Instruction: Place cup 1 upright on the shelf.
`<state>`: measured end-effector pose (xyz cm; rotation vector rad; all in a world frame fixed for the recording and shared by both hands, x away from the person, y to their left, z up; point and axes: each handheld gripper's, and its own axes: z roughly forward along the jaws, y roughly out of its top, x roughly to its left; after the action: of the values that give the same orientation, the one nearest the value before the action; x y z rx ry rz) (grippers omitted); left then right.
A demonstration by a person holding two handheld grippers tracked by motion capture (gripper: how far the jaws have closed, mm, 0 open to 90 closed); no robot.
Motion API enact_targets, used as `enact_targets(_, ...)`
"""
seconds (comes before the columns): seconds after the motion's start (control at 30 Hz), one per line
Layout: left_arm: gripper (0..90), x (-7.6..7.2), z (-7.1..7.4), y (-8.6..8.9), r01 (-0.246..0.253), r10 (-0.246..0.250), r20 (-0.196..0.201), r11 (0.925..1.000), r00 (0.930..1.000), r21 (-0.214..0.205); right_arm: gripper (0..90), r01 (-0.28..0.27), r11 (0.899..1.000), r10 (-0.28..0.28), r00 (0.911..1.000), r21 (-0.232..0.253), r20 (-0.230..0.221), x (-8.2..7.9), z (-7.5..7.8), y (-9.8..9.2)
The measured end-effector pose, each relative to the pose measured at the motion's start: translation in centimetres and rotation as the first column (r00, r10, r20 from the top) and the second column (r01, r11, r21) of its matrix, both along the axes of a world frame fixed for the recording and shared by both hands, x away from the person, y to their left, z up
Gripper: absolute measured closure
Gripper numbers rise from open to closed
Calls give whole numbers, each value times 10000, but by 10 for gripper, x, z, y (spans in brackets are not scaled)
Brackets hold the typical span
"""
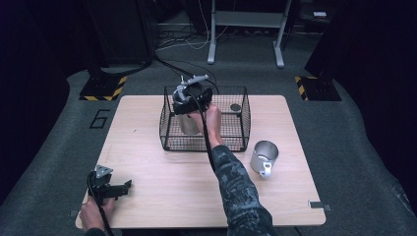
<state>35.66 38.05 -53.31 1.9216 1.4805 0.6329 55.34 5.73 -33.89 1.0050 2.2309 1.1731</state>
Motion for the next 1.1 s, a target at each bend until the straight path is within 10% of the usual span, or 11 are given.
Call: enact_targets(1.1, 3, 0, 0, 1, 95, -95, 10, 9999, 10000, 122, 34, 58, 10000, -59, 9944, -20, -1051, 12, -47, 22)
